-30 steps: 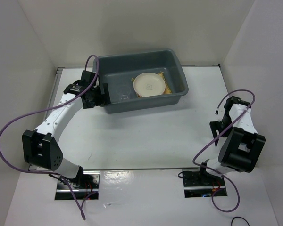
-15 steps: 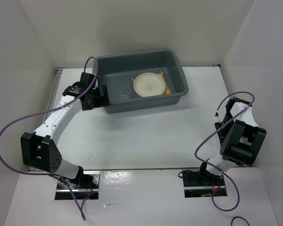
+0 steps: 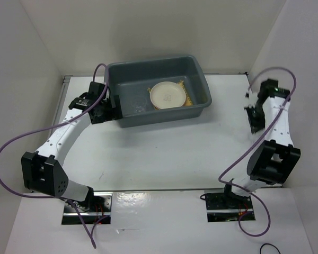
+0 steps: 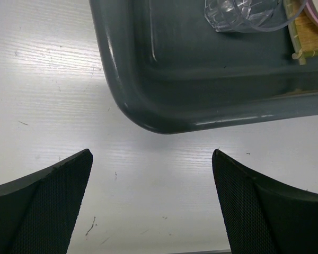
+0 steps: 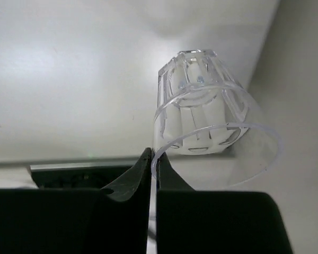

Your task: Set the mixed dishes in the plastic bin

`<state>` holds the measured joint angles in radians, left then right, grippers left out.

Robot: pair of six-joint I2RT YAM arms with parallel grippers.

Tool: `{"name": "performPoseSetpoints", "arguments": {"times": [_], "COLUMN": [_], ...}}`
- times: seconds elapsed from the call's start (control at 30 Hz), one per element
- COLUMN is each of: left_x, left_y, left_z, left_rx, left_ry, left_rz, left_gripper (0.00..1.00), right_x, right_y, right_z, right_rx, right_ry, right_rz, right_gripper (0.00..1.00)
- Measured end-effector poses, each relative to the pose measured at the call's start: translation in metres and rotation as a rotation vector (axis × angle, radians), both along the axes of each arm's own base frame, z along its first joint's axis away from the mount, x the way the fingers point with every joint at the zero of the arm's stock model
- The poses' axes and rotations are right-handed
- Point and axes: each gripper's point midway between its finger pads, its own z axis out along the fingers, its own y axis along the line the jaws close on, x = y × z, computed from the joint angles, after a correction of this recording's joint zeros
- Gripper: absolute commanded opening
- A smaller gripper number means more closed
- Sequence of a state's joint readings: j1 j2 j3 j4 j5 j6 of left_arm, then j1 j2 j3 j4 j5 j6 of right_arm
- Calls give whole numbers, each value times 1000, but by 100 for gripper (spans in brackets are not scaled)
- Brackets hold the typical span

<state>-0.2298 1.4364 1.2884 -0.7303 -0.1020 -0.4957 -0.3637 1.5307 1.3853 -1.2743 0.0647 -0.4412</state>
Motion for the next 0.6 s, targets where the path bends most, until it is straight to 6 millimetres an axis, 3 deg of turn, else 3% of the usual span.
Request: {"name": "performPoseSetpoints", "arguments": {"times": [0.07, 0.13, 0.23, 0.33, 0.47, 0.6], "left_x": [-1, -2, -4, -7, -16, -22], "left_y": [1, 2, 7, 11, 17, 27], "left_z": [4, 10, 20, 31, 33, 28], "left_rx": [1, 6, 17, 16, 16, 29], "left_ry": [-12, -31, -66, -100, -118, -104], "left_rz": [-1, -3, -1, 7, 19, 49], "left_gripper": [100, 100, 100, 100, 100, 100], "right_x": [47, 93, 135, 166, 211, 260], "right_y": [14, 49, 118, 183, 254, 313], "right_z": [44, 94, 154, 193, 210, 190], "right_rx": [-44, -65, -46, -6, 32, 38], "right_ry": [-161, -336, -531, -661, -768, -836], "right_rz": [90, 220, 409, 541, 653, 736], "right_gripper": [0, 0, 0, 0, 0, 0]}}
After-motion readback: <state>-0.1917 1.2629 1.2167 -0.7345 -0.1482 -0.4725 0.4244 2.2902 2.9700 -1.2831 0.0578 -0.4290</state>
